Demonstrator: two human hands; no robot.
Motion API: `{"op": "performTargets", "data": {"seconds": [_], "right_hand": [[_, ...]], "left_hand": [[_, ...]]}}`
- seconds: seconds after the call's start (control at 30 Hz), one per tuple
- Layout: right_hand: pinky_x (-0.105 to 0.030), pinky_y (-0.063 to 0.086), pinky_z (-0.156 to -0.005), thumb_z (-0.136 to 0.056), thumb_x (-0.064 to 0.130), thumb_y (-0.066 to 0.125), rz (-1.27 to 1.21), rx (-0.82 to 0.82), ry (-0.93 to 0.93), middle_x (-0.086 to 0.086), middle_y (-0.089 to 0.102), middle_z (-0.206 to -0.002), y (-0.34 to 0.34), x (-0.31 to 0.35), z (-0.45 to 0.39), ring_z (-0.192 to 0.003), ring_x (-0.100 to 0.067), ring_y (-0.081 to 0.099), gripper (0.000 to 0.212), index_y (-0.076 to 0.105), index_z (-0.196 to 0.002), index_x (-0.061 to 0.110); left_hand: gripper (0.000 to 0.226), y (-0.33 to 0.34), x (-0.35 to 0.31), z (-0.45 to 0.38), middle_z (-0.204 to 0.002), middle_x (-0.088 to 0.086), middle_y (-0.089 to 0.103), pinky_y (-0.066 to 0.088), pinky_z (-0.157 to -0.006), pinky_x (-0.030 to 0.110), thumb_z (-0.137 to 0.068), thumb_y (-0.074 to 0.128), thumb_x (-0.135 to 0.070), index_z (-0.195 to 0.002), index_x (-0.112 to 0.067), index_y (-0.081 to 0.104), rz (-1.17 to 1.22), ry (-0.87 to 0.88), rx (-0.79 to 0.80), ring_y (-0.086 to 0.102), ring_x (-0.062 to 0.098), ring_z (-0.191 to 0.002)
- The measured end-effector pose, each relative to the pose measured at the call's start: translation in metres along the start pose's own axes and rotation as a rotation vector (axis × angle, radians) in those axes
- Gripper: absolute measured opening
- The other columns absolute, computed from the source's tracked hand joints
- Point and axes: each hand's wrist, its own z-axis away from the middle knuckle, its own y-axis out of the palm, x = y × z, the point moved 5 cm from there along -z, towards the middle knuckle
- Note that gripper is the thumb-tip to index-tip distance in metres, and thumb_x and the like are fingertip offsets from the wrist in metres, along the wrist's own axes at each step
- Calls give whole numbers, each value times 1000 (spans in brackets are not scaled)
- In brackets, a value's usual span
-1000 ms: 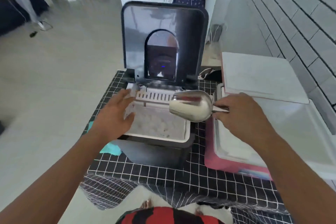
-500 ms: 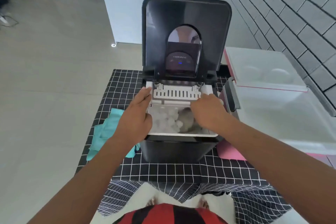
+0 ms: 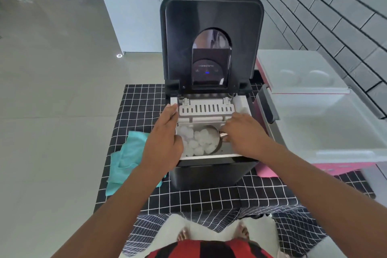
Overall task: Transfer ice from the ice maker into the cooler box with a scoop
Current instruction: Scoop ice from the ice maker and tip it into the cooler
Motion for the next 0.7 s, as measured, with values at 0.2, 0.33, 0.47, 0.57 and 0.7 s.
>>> {"op": "performTargets", "data": {"seconds": [0.2,0.33,0.47,0.57,0.7], "right_hand": [[-33,35,-81,-86,28,61,-136,-85,32,2,66,-94,-2,-2,8,-97,-19,51,21,65,-106,25],[-32,37,-84,-88,32,59,-193,-148,94,10,66,-100,-1,-3,21,-98,-15,50,23,62,-111,29],[-30,28,-82,-89,33,54,-170,-159,145,12,65,-100,4,2,22,-100,-15,47,18,60,-106,29],[-30,26,-80,-89,34,55,-184,-186,192,11,66,-95,2,-2,26,-97,-15,47,16,62,-103,30],[-29,22,-76,-88,33,60,-229,-236,237,11,63,-89,-3,-10,30,-92,-15,47,14,66,-100,32]], "left_hand": [[64,0,-2,0,-149,-26,17,11,-112,11,-87,46,1,-149,-12,34,0,9,-8,14,-4,-142],[64,0,-1,1,-157,-15,23,20,-117,27,-87,45,-1,-149,-12,34,10,9,-14,18,4,-145],[63,-1,-3,1,-157,-10,25,12,-114,13,-87,43,-3,-149,-10,34,17,17,-25,17,0,-143],[63,-3,-5,2,-155,-11,26,4,-107,0,-86,42,-5,-149,-9,33,19,32,-19,15,-4,-140],[65,-2,-5,1,-157,-8,26,5,-107,1,-84,36,-13,-149,-10,34,18,30,-21,15,-3,-141]]}}
